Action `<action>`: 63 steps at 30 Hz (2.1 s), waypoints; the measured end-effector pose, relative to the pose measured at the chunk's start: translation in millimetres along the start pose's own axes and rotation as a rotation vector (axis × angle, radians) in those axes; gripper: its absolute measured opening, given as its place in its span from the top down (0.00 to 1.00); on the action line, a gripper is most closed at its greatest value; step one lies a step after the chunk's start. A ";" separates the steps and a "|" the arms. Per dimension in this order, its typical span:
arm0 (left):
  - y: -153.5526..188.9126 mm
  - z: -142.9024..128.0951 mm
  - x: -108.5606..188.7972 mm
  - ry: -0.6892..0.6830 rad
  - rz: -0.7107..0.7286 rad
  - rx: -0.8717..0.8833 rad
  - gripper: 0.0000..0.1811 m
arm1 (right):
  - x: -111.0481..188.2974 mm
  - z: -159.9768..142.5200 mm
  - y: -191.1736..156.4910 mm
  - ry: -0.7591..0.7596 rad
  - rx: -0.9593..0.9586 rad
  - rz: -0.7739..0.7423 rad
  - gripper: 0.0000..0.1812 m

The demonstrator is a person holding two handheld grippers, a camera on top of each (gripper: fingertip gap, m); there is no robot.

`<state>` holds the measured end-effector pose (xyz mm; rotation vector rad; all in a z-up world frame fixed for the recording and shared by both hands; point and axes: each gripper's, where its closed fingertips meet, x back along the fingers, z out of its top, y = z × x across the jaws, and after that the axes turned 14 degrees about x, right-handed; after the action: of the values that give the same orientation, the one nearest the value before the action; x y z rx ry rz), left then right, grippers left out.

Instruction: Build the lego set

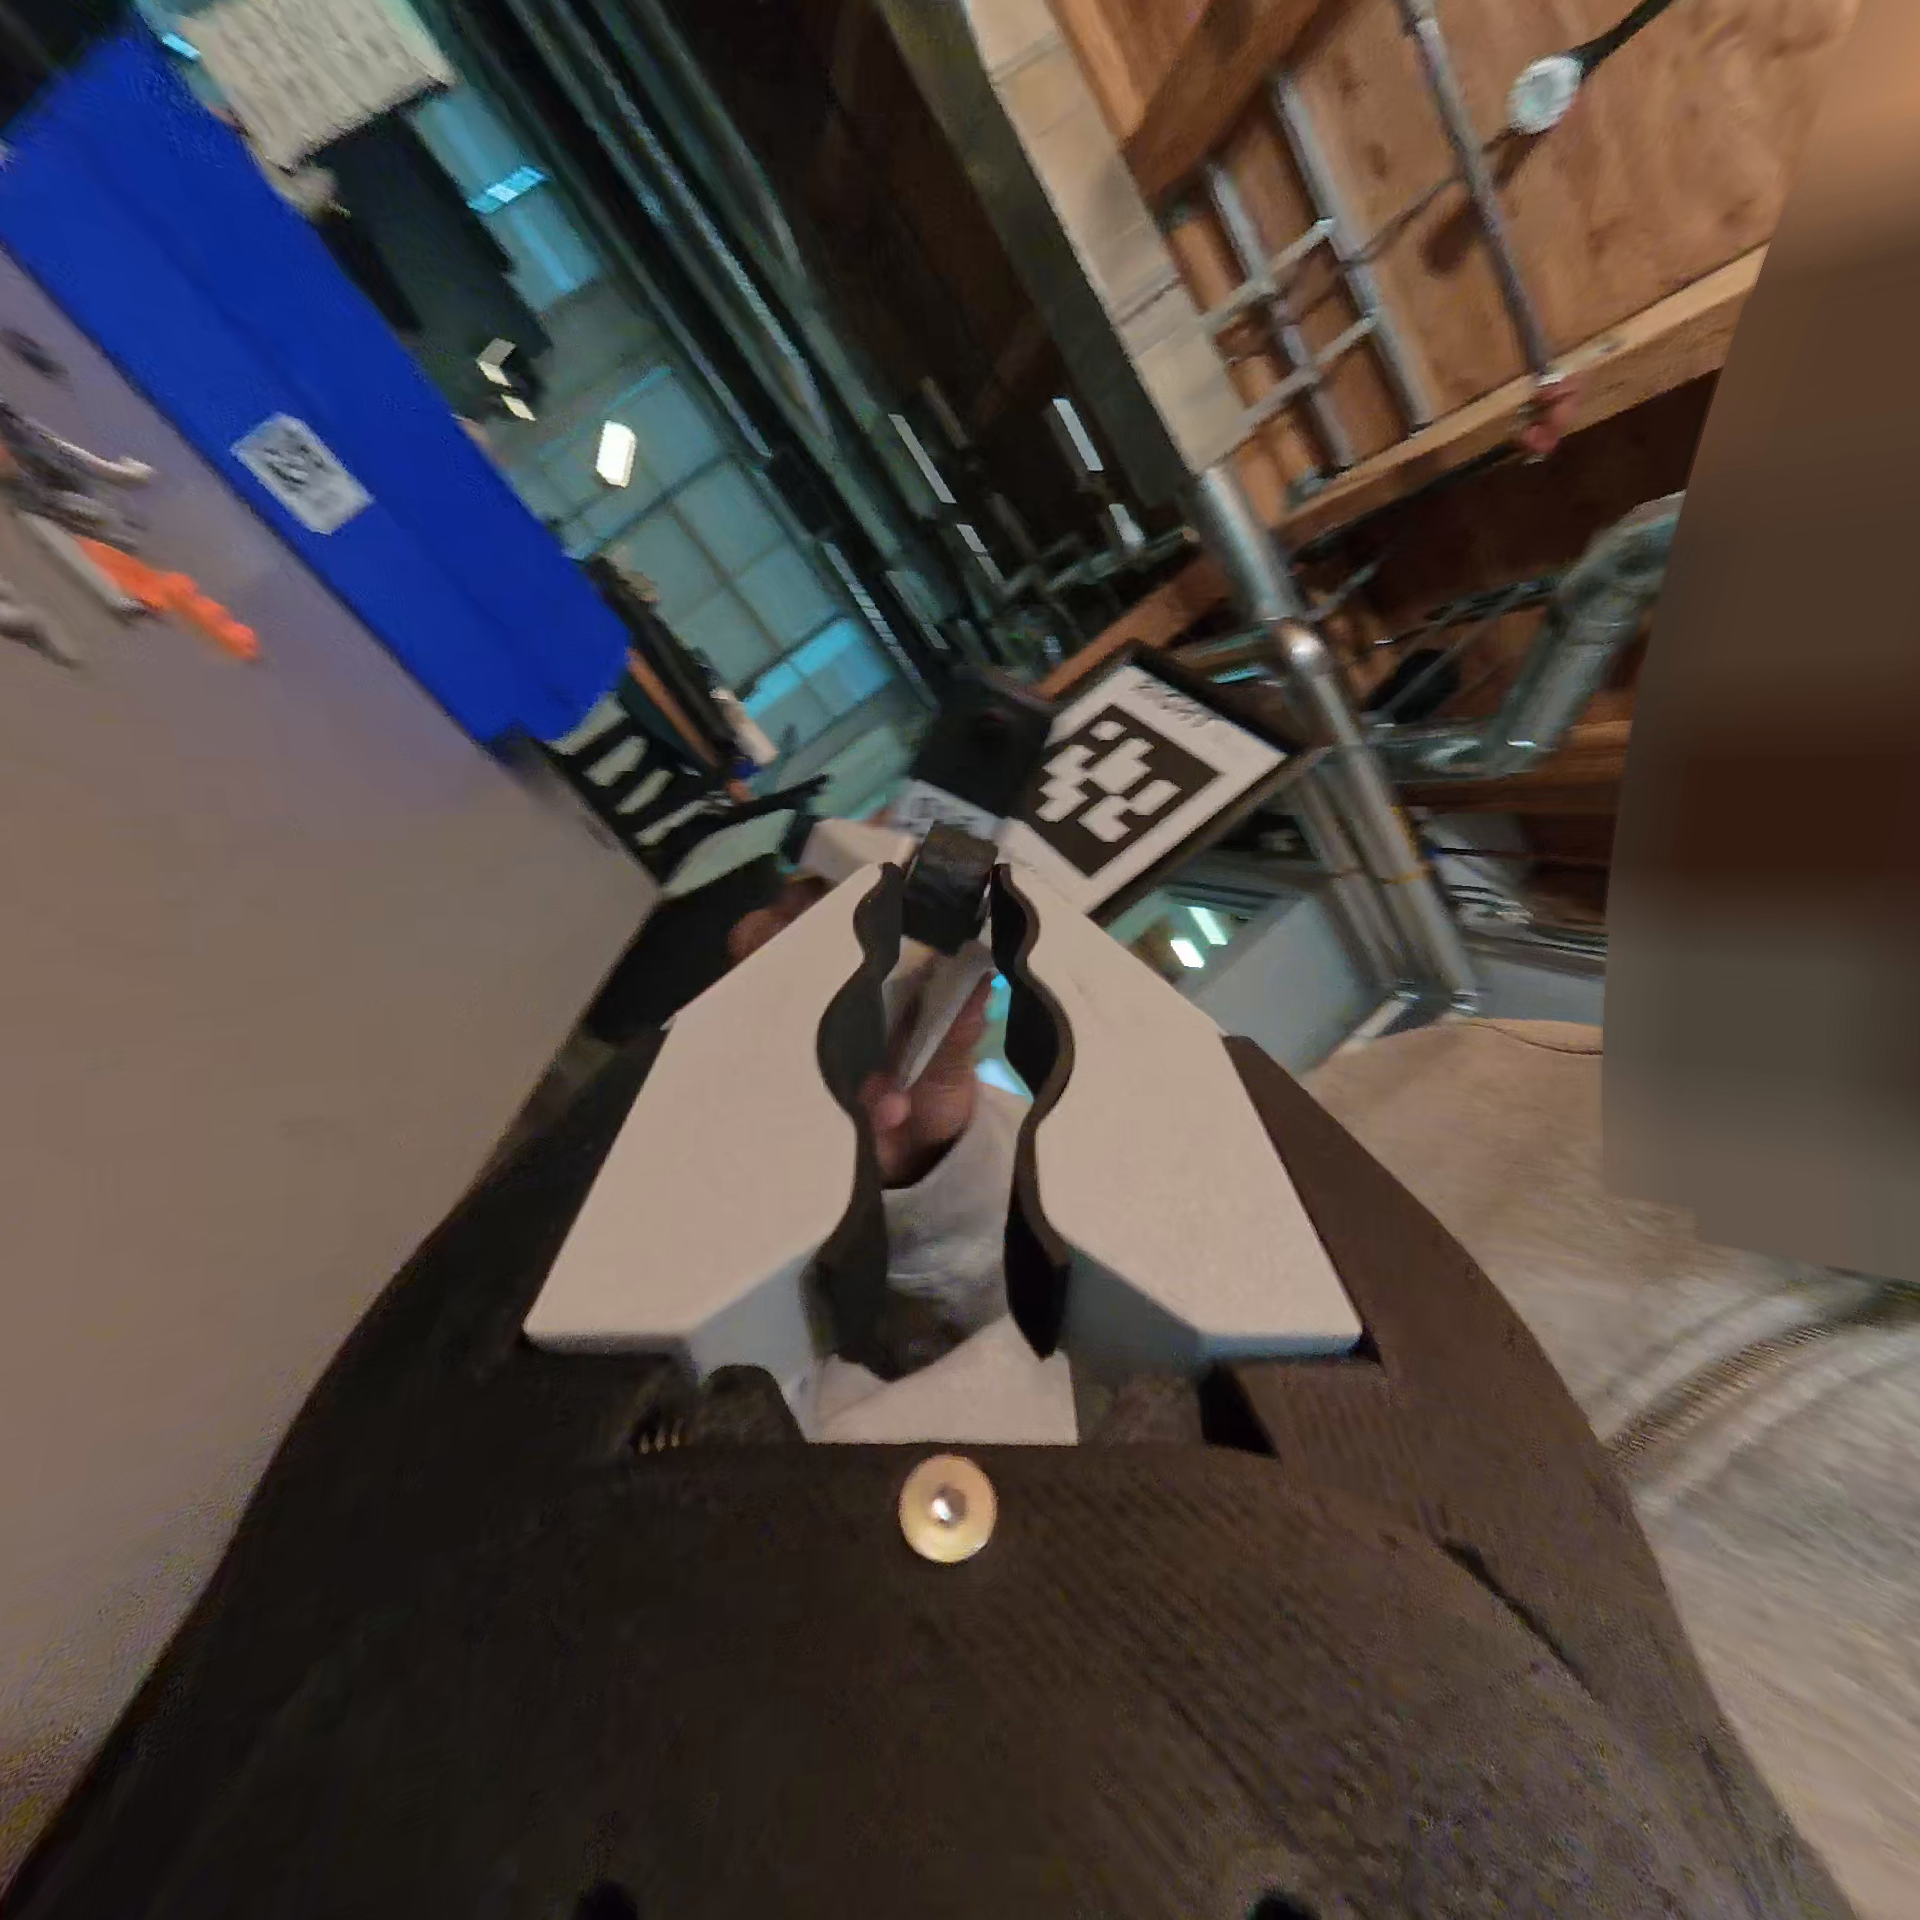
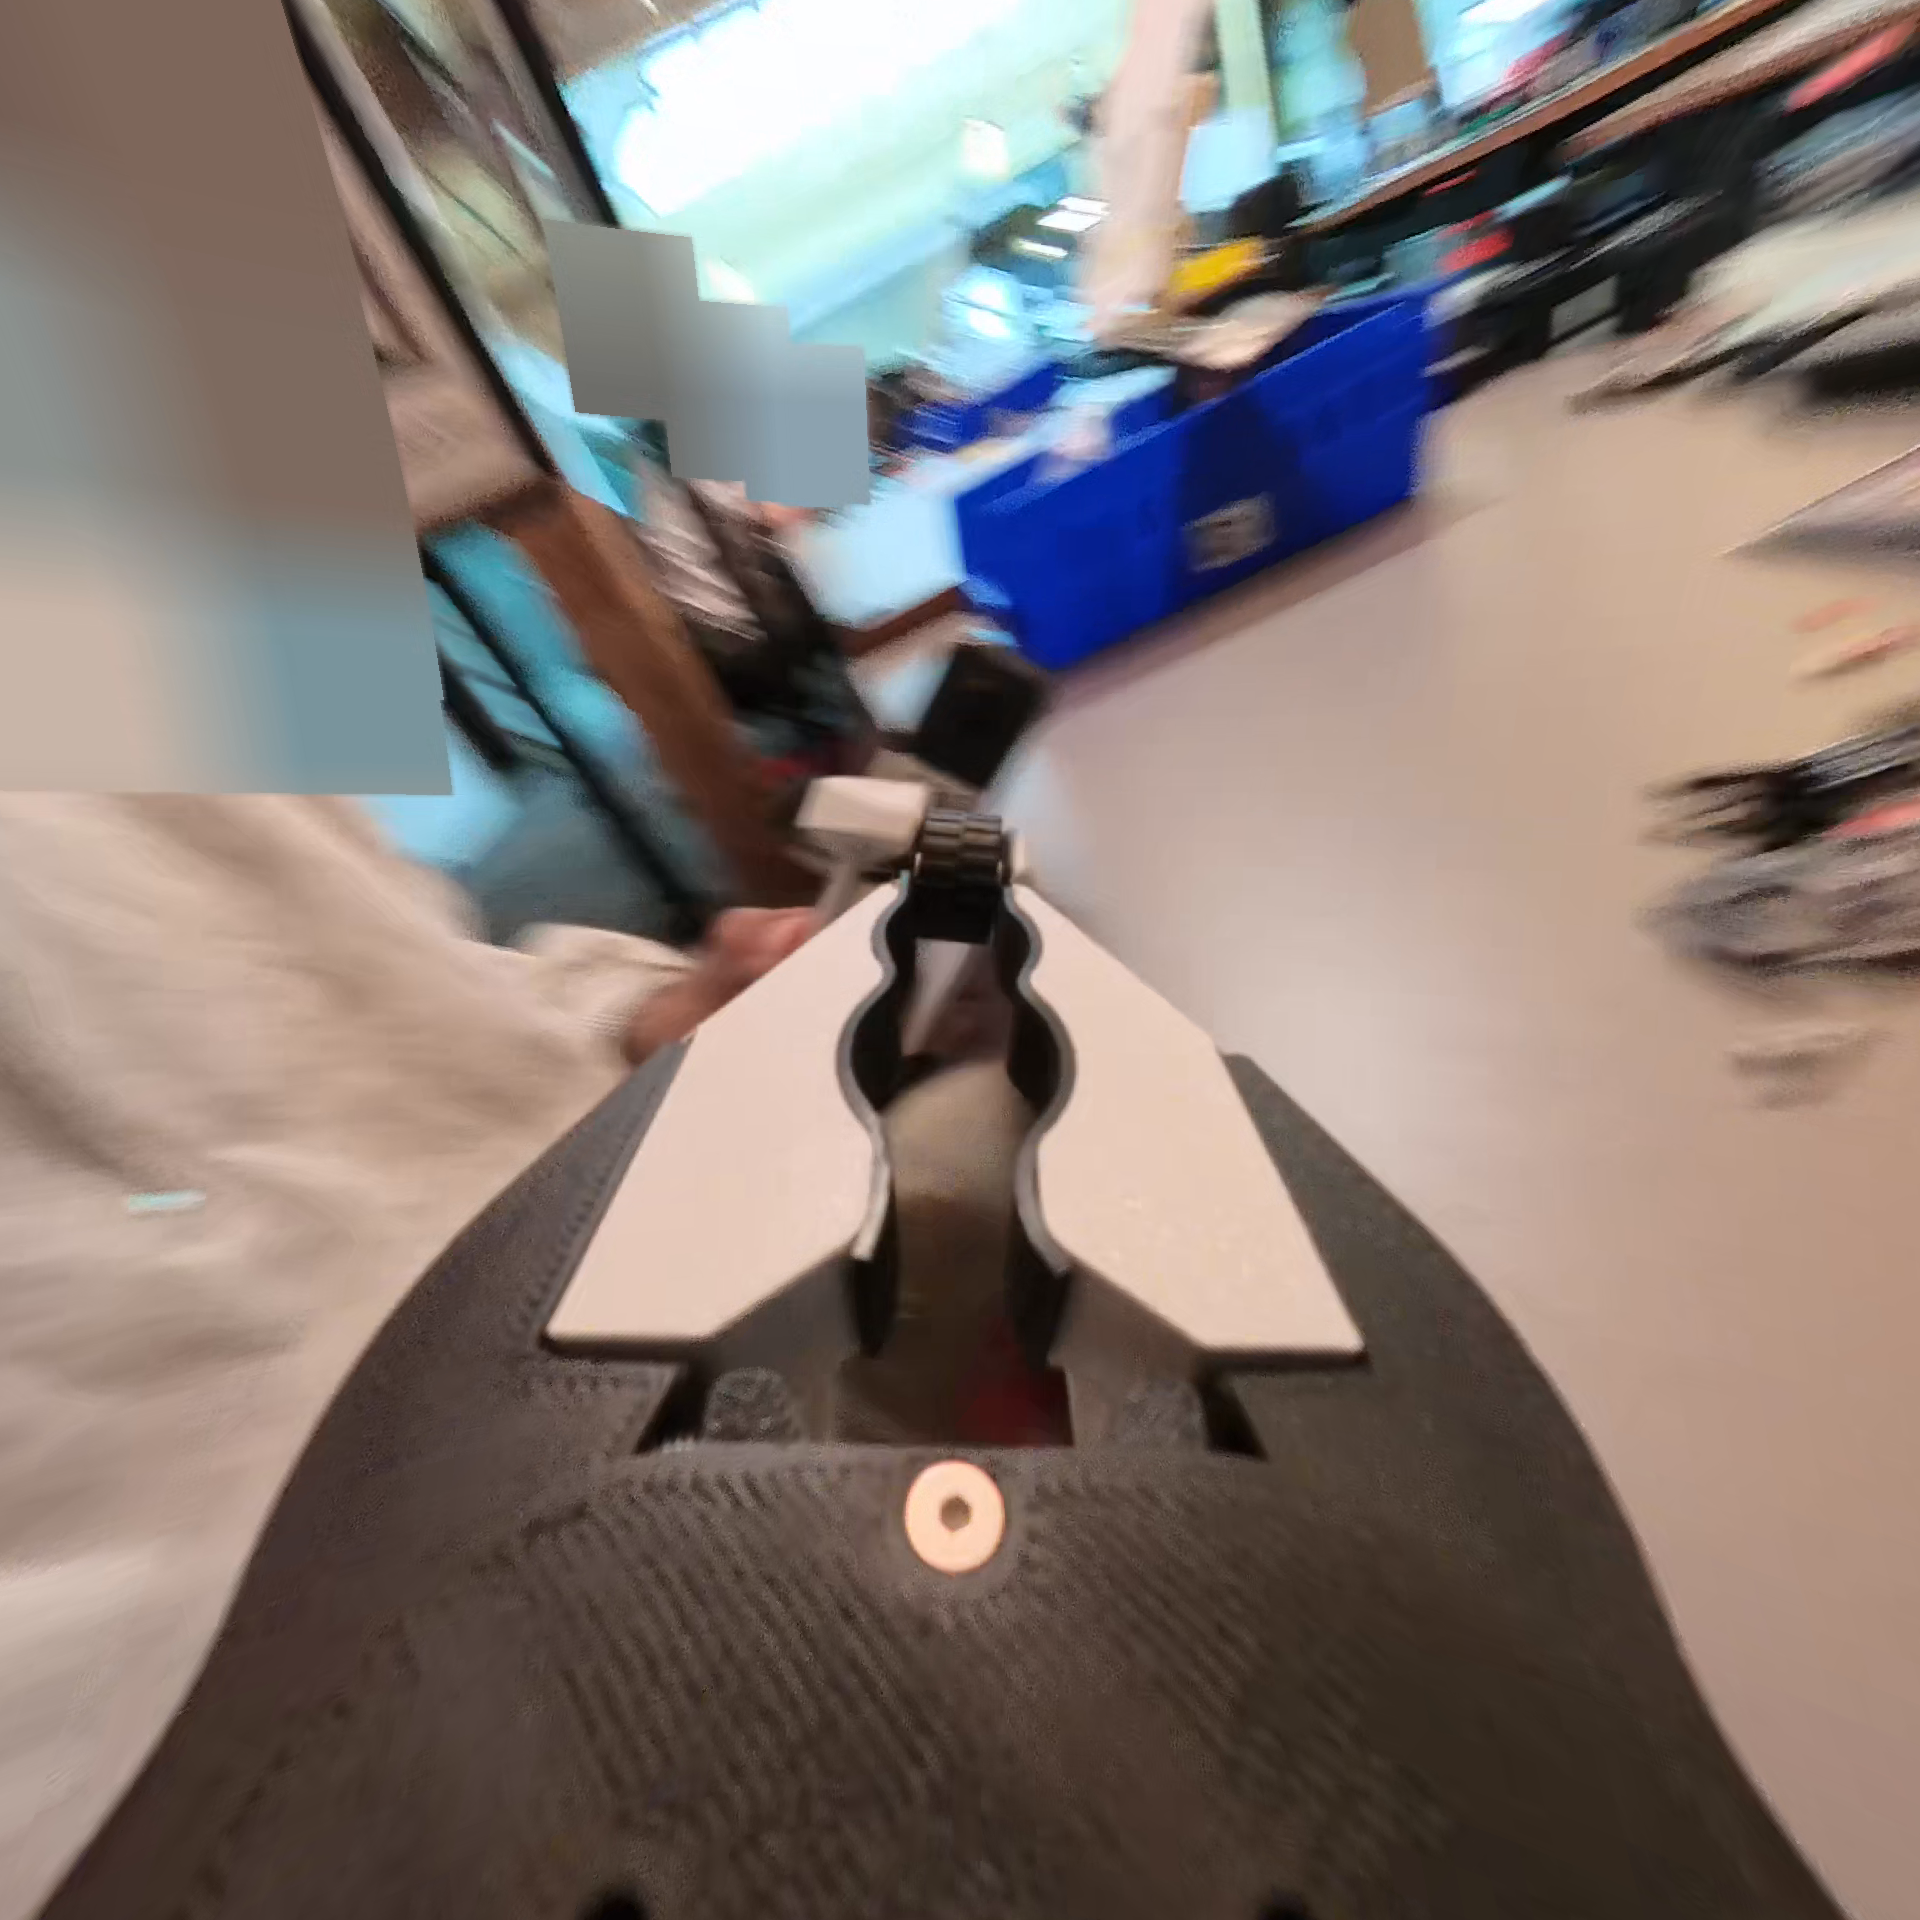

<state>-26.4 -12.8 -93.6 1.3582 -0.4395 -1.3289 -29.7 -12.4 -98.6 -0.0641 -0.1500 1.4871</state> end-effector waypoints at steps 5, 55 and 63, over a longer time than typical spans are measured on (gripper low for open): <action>-17.7 3.4 2.6 0.042 0.162 -0.063 0.82 | -2.8 2.7 19.4 -0.261 0.532 -0.350 0.93; 10.8 -151.6 18.1 -0.511 0.019 0.245 0.86 | 50.8 -54.3 -127.5 -0.305 0.108 0.345 0.98; 6.9 -163.0 17.4 -0.501 0.068 0.289 0.87 | 56.6 -63.4 -135.0 -0.316 0.115 0.324 0.98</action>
<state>121.7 41.5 -138.6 1.2155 -1.0411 -1.5912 116.7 35.7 -139.7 0.2517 -0.3203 1.8207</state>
